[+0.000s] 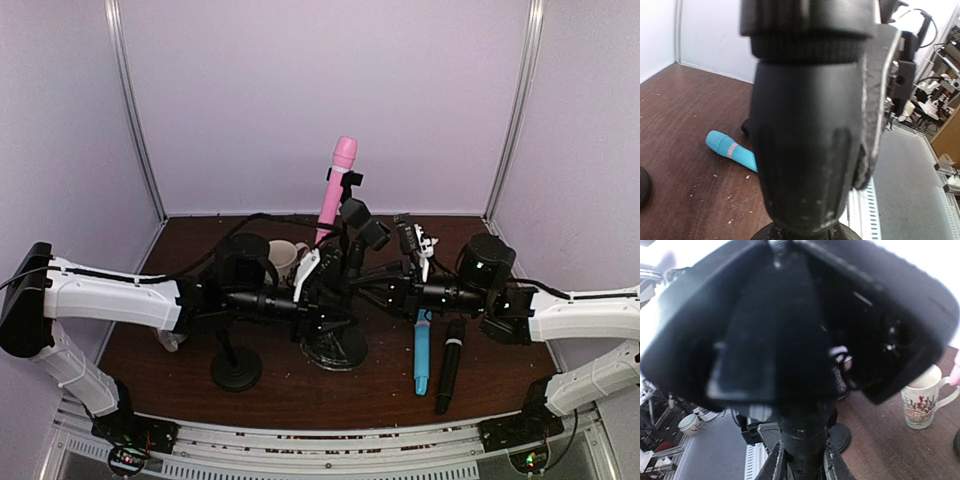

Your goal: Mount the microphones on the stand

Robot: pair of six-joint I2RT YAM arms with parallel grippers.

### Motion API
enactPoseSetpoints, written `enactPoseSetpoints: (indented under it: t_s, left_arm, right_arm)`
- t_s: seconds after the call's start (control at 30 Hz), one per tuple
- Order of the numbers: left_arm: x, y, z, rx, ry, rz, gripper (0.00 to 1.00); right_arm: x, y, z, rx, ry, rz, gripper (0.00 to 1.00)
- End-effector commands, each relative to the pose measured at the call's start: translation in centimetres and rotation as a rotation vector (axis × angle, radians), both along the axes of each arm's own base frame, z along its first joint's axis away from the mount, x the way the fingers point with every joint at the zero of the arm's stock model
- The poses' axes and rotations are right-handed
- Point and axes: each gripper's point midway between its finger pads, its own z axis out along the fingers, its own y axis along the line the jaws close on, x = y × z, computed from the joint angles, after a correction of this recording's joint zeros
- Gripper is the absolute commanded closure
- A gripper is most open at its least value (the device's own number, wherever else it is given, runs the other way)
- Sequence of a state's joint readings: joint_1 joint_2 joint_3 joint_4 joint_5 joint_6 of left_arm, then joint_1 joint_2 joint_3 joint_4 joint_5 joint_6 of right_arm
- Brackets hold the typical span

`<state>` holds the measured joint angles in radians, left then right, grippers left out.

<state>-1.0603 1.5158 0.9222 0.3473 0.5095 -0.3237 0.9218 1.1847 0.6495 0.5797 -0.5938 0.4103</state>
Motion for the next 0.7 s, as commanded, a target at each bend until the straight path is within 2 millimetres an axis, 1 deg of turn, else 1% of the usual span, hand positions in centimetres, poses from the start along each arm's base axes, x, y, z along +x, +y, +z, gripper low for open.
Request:
enactPoseSetpoints:
  t_s: [0.0, 0.1, 0.13, 0.17, 0.23, 0.3, 0.37, 0.43, 0.47, 0.5, 0.6, 0.67]
  left_arm:
    - [2.4, -0.4, 3.2, -0.072, -0.067, 0.126, 1.00]
    - [3.1, -0.1, 3.1, -0.063, -0.074, 0.176, 1.00]
    - [3.3, 0.0, 3.0, -0.061, -0.077, 0.190, 1.00]
    - [3.5, 0.2, 3.0, -0.060, -0.080, 0.202, 1.00]
    - [3.8, 0.5, 3.0, -0.060, -0.087, 0.229, 1.00]
    - [4.2, 0.7, 2.9, -0.057, -0.092, 0.253, 1.00]
    - [4.5, 0.9, 2.9, -0.057, -0.098, 0.276, 1.00]
    - [4.6, 1.1, 2.9, -0.058, -0.101, 0.290, 1.00]
    - [4.6, 1.2, 2.9, -0.062, -0.102, 0.289, 1.00]
    - [4.5, 1.4, 3.1, -0.070, -0.105, 0.288, 1.00]
    - [3.9, 1.8, 3.5, -0.086, -0.119, 0.272, 1.00]
    - [2.6, 1.9, 4.1, -0.115, -0.145, 0.204, 1.00]
  right_arm:
    - [0.3, 0.8, 1.9, -0.010, -0.040, -0.104, 1.00]
    - [0.0, 1.6, 1.9, -0.079, -0.056, -0.169, 1.00]
    - [0.2, 1.7, 1.4, -0.125, -0.052, -0.206, 1.00]
    - [0.6, 1.7, 1.4, -0.154, -0.048, -0.259, 1.00]
    - [2.1, 0.9, 0.8, -0.218, 0.017, -0.418, 1.00]
    - [3.1, 0.2, 0.6, -0.218, 0.098, -0.514, 1.00]
    - [2.9, 0.6, 0.7, -0.207, 0.127, -0.520, 1.00]
    - [2.2, 1.5, 1.4, -0.185, 0.119, -0.461, 1.00]
    - [1.7, 1.7, 1.7, -0.176, 0.110, -0.427, 0.96]
    - [1.4, 1.8, 2.1, -0.165, 0.099, -0.394, 0.88]
    - [-0.6, 1.6, 3.7, -0.092, 0.034, -0.245, 0.60]
    - [-2.2, 1.4, 4.2, -0.055, -0.021, -0.126, 0.42]
